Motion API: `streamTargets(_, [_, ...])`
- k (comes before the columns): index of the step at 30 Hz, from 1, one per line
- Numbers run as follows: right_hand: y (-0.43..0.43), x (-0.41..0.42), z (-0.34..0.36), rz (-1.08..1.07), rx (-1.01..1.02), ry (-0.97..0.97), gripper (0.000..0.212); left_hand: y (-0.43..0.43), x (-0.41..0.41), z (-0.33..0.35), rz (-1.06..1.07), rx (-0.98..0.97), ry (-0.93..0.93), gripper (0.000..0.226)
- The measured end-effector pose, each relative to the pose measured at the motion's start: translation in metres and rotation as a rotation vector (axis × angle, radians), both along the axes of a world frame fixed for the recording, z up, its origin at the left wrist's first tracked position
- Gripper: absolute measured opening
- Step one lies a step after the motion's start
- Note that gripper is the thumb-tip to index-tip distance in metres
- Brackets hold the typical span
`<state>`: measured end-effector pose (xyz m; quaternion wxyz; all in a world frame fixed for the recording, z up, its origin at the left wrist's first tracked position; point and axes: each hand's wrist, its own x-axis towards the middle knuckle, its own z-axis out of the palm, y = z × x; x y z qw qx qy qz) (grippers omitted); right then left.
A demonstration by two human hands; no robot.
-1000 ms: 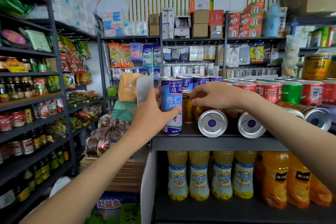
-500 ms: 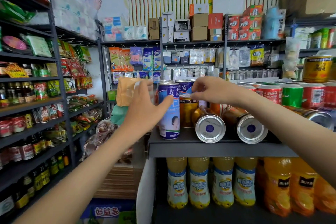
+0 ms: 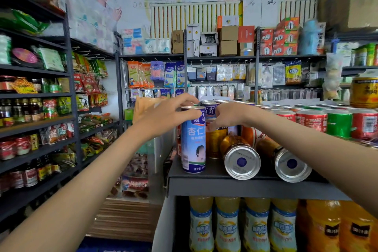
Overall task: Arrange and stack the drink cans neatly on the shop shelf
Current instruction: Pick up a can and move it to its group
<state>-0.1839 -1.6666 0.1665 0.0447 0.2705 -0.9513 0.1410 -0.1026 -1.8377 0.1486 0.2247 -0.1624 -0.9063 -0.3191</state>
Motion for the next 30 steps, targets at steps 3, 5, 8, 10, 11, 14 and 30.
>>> streamTargets(3, [0.000, -0.004, -0.002, 0.030, -0.060, -0.028, 0.036, 0.002, -0.002, -0.001, -0.013, -0.006, 0.012, 0.051])
streamTargets(5, [0.002, -0.005, -0.002, 0.063, -0.134, -0.069, 0.033, 0.002, -0.003, -0.002, -0.006, -0.023, 0.025, 0.054])
streamTargets(8, [0.006, -0.006, 0.000, 0.054, -0.172, -0.021, 0.038, 0.001, -0.004, -0.004, -0.002, -0.012, 0.035, 0.056])
streamTargets(10, [0.011, -0.004, 0.005, 0.048, -0.211, 0.038, 0.040, 0.001, -0.005, -0.004, -0.004, 0.003, 0.031, 0.054])
streamTargets(11, [0.015, -0.004, 0.008, 0.053, -0.250, 0.054, 0.038, 0.002, -0.006, -0.004, -0.010, 0.007, 0.021, 0.053])
streamTargets(14, [0.026, -0.001, 0.017, 0.066, -0.378, 0.105, 0.042, 0.005, -0.007, -0.002, -0.014, 0.002, 0.008, 0.048])
streamTargets(30, [0.052, 0.012, 0.022, 0.265, -1.256, -0.110, 0.025, 0.022, -0.017, 0.020, 0.003, 0.332, 0.012, 0.053])
